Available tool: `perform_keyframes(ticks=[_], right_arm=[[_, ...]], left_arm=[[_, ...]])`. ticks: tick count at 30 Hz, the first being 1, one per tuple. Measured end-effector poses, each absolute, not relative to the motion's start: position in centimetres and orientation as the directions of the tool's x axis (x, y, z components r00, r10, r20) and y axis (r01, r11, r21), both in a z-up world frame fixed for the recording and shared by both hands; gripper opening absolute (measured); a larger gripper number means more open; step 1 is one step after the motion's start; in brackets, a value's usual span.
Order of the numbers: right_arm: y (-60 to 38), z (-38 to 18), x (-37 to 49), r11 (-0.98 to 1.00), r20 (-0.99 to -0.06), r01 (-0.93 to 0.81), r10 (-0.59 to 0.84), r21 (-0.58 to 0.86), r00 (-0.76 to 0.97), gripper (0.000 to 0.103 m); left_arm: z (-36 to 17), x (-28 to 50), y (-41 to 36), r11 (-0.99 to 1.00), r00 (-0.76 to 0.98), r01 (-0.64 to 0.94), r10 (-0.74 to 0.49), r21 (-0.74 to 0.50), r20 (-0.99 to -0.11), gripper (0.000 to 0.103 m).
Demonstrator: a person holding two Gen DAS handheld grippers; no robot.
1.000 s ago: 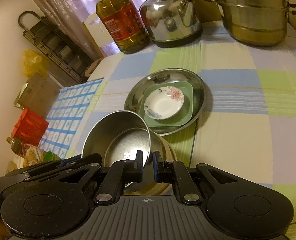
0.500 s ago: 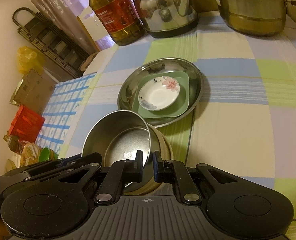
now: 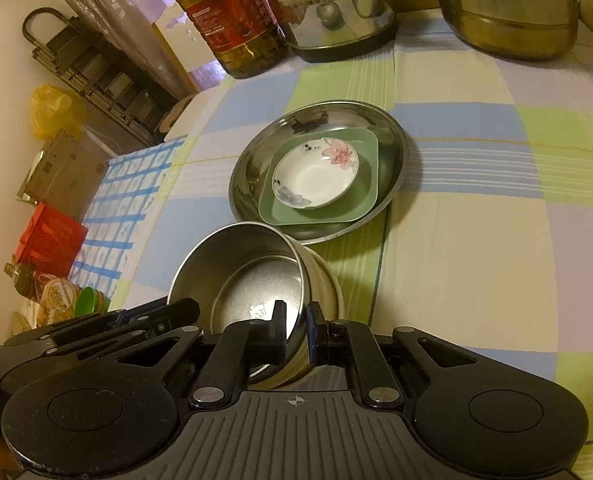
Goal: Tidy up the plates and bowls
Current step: 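Carry the steel bowl with the right tool and lower it onto the cream bowl, then open the right tool and pull it back from the stacked bowls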
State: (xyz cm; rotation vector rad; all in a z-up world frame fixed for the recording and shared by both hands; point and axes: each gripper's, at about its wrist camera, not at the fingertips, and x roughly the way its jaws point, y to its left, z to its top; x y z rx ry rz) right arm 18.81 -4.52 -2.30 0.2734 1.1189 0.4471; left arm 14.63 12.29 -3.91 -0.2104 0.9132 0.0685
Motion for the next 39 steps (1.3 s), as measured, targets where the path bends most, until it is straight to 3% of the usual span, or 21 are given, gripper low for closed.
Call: perform_keyframes(ticks=[10, 14, 17, 39], right_arm=[[-5.27, -1.62, 18.44, 0.884, -0.78, -0.222, 0.467, 0.411, 0.416, 0.01], [-5.12, -1.57, 18.39, 0.885, -0.774, -0.246, 0.465, 0.395, 0.43, 0.009], [-4.97, -1.79, 18.49, 0.88, -0.771, -0.254, 0.474, 0.401, 0.426, 0.001], [-4.86, -1.46, 18.38, 0.876, -0.761, -0.271, 0.481, 0.399, 0.435, 0.001]], left_arm=[[-3.62, 14.32, 12.26, 0.981, 0.622, -0.144, -0.013, -0.131, -0.783, 0.014], [-3.5, 14.36, 12.19, 0.984, 0.63, -0.137, -0.001, -0.113, -0.777, 0.007], [-3.76, 14.6, 12.36, 0.984, 0.623, -0.138, 0.001, -0.109, -0.782, 0.004], [-3.24, 14.29, 12.03, 0.984, 0.633, -0.145, 0.013, -0.102, -0.774, 0.008]])
